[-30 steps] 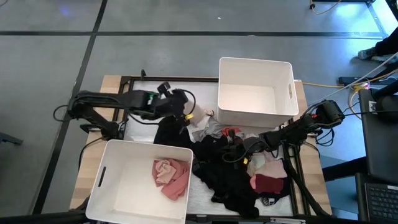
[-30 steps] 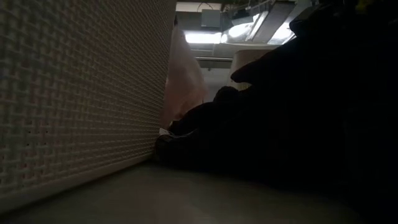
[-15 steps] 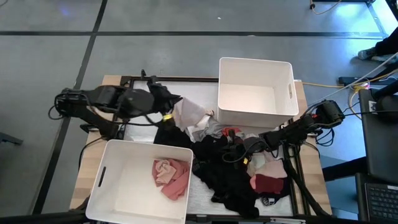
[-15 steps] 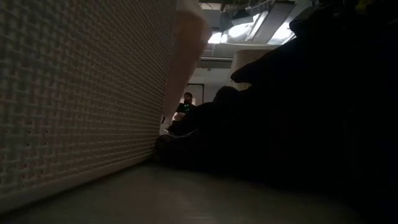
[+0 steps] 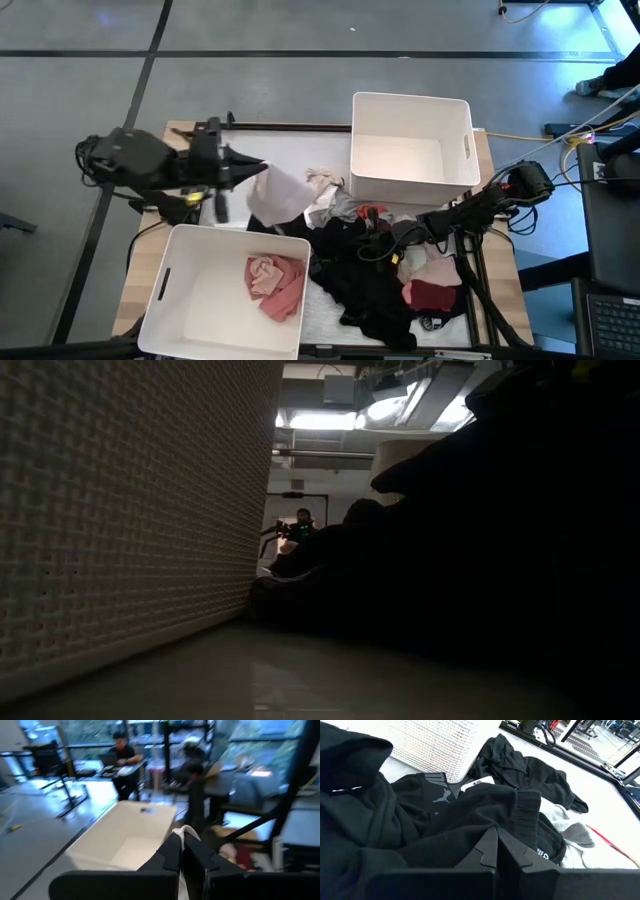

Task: Sort clothes
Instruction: Put the light pink underwear into the bottom white bin

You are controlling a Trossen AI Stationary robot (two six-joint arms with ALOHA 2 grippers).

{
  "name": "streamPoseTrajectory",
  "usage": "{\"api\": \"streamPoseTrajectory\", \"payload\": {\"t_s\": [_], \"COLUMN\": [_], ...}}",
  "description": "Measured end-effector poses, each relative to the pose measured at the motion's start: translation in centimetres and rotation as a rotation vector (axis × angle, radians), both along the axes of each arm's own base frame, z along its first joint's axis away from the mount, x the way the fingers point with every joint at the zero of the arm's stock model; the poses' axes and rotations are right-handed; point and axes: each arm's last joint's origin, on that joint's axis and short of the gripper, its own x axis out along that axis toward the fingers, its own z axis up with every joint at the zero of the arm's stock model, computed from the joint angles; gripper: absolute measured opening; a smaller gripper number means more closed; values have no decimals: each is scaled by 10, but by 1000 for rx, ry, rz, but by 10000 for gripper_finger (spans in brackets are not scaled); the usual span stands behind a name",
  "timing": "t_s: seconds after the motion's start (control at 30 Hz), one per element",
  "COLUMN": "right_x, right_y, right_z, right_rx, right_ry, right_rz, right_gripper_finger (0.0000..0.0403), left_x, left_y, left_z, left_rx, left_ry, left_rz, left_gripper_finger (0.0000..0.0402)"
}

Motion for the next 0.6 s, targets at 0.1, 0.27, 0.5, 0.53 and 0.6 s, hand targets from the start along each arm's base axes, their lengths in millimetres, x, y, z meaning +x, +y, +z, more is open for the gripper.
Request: {"api": "streamPoseTrajectory", "payload": {"t_s": [0.1,0.27,0.5,0.53,0.6], "right_x": [0,0,0,0,0], "right_y": [0,0,0,0,0], "right_z": [0,0,0,0,0], "right_rx": [0,0,0,0,0], "right_ry": [0,0,0,0,0], "right_rz": [0,0,0,0,0], "right_gripper_finger": [5,5,5,5,5], "left_x": [-10,-22,-33,-33,-33], "left_y": [-9,-26,-49,-53,-61], "left_z": [13,27,23,21,16], "left_rx": [-36,-99,-233,-256,-292], "left_ry": [-74,-178,-177,-169,-141], "left_rz": [-62,-171,-293,-303,-323], "left_gripper_finger": [1,1,1,1,1]}}
